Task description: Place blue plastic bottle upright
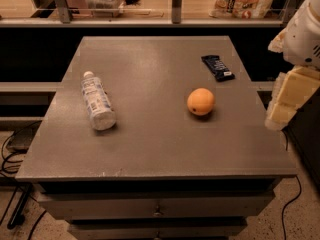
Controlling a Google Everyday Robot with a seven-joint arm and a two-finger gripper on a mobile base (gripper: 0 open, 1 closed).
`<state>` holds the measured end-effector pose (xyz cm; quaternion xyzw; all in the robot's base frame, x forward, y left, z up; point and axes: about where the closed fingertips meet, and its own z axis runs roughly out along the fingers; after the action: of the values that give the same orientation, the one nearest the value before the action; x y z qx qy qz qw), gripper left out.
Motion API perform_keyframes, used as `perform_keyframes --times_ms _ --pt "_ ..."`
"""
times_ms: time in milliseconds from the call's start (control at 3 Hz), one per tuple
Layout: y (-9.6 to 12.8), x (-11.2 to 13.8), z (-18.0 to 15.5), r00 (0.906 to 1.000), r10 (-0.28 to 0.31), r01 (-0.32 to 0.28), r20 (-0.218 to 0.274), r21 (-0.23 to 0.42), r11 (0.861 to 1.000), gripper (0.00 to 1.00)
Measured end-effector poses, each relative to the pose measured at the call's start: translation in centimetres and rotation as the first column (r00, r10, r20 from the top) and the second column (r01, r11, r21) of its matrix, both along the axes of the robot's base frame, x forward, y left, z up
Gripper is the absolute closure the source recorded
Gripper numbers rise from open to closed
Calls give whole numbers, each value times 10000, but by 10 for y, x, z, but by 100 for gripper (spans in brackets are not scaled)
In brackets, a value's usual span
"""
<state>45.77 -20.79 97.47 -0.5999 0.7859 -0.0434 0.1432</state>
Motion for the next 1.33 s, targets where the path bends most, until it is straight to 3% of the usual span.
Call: perform_keyframes --times_ms 333,667,1000,1333 --pt "24 33 -2 9995 -311 310 -70 -75 9995 0" --pt "53 66 -2 9928 -1194 1191 95 290 9925 0" --pt "57 69 -1 9797 -2005 2000 33 588 9780 0" --pt "64 70 -8 9711 -2377 2387 -225 793 9678 0"
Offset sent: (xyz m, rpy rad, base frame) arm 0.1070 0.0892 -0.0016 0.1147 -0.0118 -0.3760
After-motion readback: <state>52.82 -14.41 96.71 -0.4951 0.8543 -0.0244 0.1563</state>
